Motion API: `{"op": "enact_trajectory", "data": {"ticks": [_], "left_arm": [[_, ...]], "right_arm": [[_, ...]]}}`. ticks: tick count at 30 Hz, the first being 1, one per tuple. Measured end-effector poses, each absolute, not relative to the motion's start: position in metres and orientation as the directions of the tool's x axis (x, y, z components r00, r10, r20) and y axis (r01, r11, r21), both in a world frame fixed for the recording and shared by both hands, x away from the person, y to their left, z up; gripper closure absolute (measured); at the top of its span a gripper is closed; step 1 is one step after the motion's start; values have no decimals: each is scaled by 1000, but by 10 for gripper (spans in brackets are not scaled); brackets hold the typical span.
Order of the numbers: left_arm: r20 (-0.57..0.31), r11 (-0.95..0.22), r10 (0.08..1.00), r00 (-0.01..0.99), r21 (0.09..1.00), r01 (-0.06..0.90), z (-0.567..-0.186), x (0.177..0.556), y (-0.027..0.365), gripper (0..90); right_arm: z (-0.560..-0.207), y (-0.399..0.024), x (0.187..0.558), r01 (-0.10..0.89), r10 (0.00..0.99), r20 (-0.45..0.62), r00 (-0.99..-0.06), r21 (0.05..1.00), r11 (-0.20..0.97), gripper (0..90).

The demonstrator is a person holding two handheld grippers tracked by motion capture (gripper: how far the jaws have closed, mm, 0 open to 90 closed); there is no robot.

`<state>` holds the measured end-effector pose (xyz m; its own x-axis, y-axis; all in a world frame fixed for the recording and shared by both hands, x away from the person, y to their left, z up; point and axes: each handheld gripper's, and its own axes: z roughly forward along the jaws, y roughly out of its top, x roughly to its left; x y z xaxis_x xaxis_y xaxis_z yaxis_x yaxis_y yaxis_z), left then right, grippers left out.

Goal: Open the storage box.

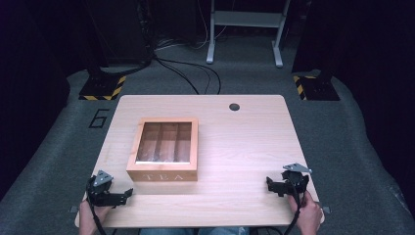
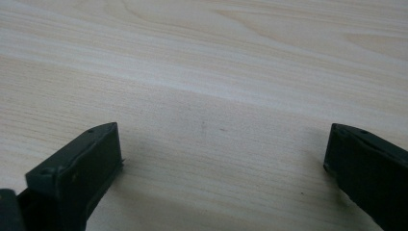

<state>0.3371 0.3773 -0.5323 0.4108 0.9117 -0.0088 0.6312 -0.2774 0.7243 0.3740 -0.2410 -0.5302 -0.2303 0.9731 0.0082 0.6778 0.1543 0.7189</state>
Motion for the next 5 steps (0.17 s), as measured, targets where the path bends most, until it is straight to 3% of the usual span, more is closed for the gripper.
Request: {"op": "enact_trajectory", "data": {"ticks": [5], "left_arm": [[0, -277, 916, 402, 726, 630, -533, 339, 376, 0]], "right_arm": [[-530, -242, 374, 678, 972, 2, -235, 717, 162, 0]]}}
